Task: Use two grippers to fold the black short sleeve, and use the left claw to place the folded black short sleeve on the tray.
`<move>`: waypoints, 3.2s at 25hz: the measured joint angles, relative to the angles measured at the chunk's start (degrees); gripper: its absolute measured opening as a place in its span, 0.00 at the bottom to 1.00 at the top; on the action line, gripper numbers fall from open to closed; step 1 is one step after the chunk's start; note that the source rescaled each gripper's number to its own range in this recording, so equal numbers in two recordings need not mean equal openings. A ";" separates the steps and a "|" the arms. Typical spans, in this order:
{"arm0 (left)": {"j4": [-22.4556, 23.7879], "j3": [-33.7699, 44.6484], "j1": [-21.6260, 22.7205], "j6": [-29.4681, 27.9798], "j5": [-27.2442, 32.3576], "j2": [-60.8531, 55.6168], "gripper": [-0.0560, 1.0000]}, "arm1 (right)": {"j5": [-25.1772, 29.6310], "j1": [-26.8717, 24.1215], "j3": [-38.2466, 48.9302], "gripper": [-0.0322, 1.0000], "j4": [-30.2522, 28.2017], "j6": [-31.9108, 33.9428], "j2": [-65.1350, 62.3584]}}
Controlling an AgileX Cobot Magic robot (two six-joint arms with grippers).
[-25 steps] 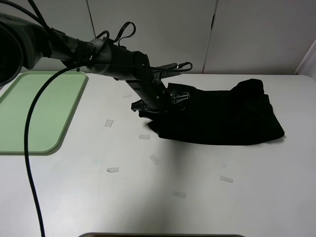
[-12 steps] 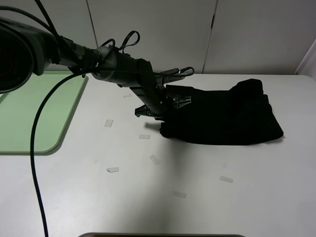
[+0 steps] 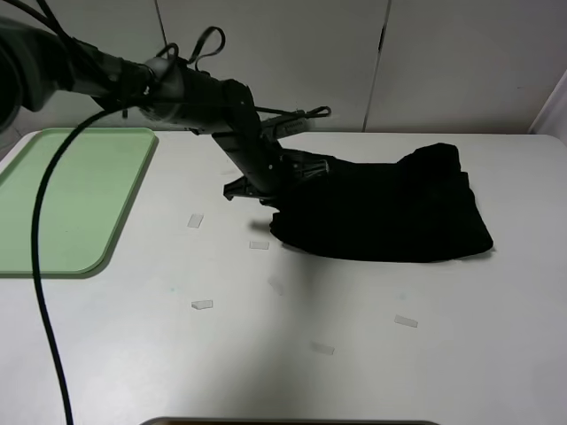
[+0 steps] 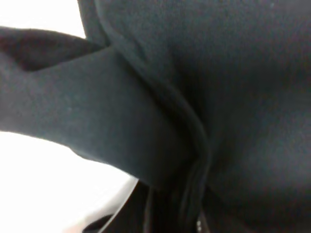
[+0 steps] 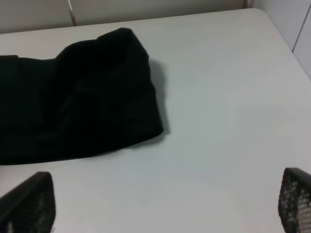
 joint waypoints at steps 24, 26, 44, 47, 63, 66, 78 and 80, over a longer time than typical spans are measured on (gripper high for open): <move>24.24 0.00 7.65 0.25 29.03 -18.75 0.14 | 0.00 0.00 0.00 1.00 0.00 0.00 0.00; 24.35 0.00 7.83 0.78 30.14 -19.89 0.14 | 0.00 0.00 0.00 1.00 0.00 0.00 0.00; 16.49 0.00 0.29 4.96 25.12 -21.26 0.14 | 0.00 0.00 0.00 1.00 0.05 0.00 0.00; 16.39 0.00 -1.96 4.96 23.14 -20.87 0.14 | 0.00 0.00 0.00 1.00 0.05 0.00 0.00; 15.04 -9.93 -10.94 5.19 18.73 -6.11 0.14 | 0.00 0.00 0.00 1.00 0.05 0.00 0.00; 12.72 -13.05 -11.15 5.42 18.65 -2.57 0.15 | 0.00 0.00 0.00 1.00 0.05 0.00 0.00; 7.33 -15.49 -11.44 10.03 12.39 0.86 0.91 | 0.00 0.00 0.00 1.00 0.05 0.00 0.00; 5.37 -15.92 -11.50 11.71 12.15 0.86 0.96 | 0.00 0.00 0.00 1.00 0.05 0.00 0.00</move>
